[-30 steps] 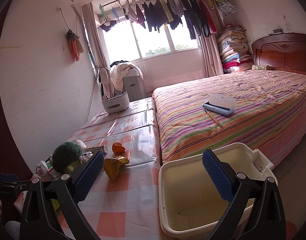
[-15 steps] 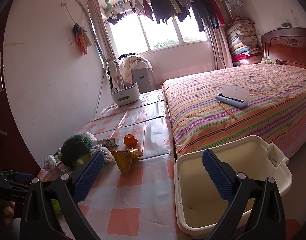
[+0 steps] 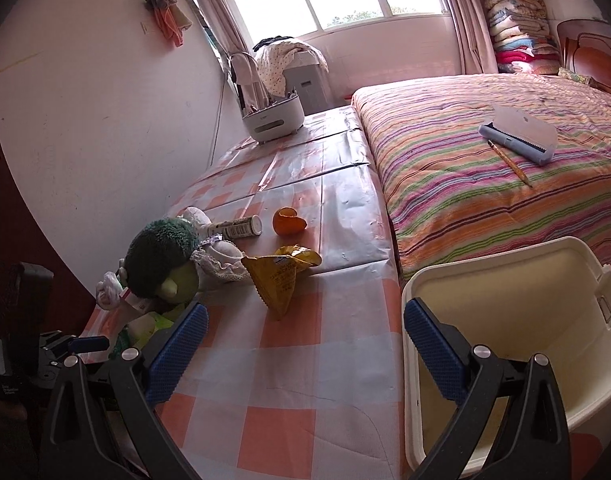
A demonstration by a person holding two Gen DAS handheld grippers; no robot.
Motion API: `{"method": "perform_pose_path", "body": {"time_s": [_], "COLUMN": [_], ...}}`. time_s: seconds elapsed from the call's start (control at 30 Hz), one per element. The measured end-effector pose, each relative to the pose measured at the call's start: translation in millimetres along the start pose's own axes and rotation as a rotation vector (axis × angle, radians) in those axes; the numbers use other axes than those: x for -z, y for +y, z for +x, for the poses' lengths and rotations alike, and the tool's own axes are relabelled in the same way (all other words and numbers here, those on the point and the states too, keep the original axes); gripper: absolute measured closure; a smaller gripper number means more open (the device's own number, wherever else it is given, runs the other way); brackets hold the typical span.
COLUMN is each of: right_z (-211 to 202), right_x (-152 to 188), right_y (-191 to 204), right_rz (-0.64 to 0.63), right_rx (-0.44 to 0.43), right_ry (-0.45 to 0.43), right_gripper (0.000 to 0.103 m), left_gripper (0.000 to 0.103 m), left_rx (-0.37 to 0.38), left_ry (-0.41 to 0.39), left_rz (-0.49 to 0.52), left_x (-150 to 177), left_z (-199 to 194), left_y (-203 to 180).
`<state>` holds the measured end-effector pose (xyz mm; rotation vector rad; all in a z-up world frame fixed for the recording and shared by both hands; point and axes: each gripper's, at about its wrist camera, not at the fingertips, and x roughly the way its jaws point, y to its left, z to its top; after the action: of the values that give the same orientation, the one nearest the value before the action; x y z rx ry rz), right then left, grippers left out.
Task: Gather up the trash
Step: 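Grasp the green-and-white plastic bag with the left tool while the right tool grasps the yellow wrapper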
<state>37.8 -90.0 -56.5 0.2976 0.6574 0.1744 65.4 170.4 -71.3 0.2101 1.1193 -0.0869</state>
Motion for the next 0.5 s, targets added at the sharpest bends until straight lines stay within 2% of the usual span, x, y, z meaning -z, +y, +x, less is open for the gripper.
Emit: {"method": "perform_pose_path", "body": {"time_s": [0.07, 0.13, 0.27, 0.3, 0.47, 0.5], "right_z": [13.4, 23.9, 47.1, 54.3, 86.5, 91.8], "right_x": [-5.7, -11.9, -21.0, -22.7, -27.1, -27.5], "right_y": [8.7, 15.3, 23.9, 23.9, 24.5, 23.4], "right_rz": [-0.030, -0.049, -0.082, -0.078, -0.091, -0.081], "right_rx": [-0.005, -0.013, 0.010, 0.003, 0.063, 0.065], "right_ry": [0.035, 0.054, 0.096, 0.115, 0.187, 0.199], "right_gripper": [0.007, 0.007, 0.007, 0.007, 0.007, 0.008], "left_gripper": [0.017, 0.031, 0.043, 0.051, 0.060, 0.076], "left_rx": [0.009, 0.034, 0.060, 0.072, 0.059, 0.076], "left_ry": [0.002, 0.018, 0.021, 0.019, -0.001, -0.001], "left_rz": [-0.001, -0.009, -0.015, -0.014, -0.010, -0.008], "left_x": [-0.3, -0.2, 1.6, 1.9, 3.6, 4.1], "left_z": [2.9, 6.8, 8.3, 7.7, 6.3, 6.3], "left_y": [1.1, 2.4, 1.0, 0.2, -5.8, -7.5]}}
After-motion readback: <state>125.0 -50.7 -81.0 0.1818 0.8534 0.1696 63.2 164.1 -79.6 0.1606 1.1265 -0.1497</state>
